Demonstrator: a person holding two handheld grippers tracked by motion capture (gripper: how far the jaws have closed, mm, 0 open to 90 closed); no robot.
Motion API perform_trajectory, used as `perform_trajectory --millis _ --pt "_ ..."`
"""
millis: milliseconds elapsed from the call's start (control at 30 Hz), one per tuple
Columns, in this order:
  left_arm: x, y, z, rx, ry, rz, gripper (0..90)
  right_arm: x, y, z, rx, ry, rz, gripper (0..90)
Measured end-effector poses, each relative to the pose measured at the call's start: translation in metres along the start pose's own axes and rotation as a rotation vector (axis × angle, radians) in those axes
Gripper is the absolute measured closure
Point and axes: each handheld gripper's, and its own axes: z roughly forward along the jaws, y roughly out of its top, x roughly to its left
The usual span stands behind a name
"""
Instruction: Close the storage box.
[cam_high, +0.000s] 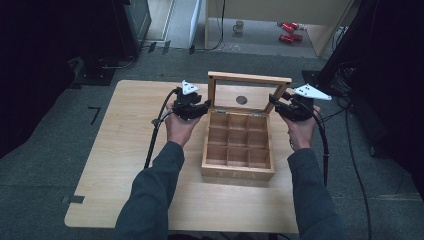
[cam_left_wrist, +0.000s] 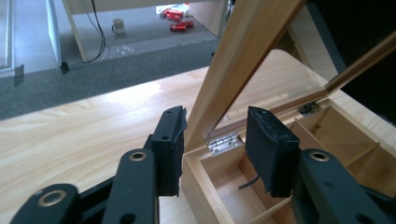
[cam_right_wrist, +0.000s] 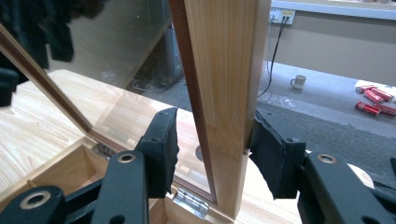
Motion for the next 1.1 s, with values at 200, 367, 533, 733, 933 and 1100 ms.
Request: perform_trajectory --millis 200,367,533,733,933,1100 --pt "-0.004 0.002 -0.005 -0.026 -0.003 0.018 65.2 0.001 -0.009 -0.002 0.015 -0.011 0.014 53.1" --pt "-0.007 0.003 -0.006 -0.043 -0.010 0.037 71.6 0.003 -0.016 -0.004 0.015 -0.013 0.009 54.0" --pt "-0.010 0.002 -0.005 -0.031 -0.012 0.055 75.4 0.002 -0.018 -0.007 0.027 -0.022 0.010 55.7" --pt "-0.012 0.001 -0.007 -0.028 -0.010 0.076 76.0 0.003 -0.020 -0.014 0.023 -0.022 -0.002 58.9" --pt "-0.014 0.000 -0.011 -0.022 -0.011 0.105 76.5 0.004 -0.022 -0.019 0.026 -0.005 -0.014 64.0" --pt "-0.014 -0.003 -0.013 -0.024 -0.019 0.116 76.9 0.007 -0.024 -0.024 0.029 -0.007 -0.038 64.3"
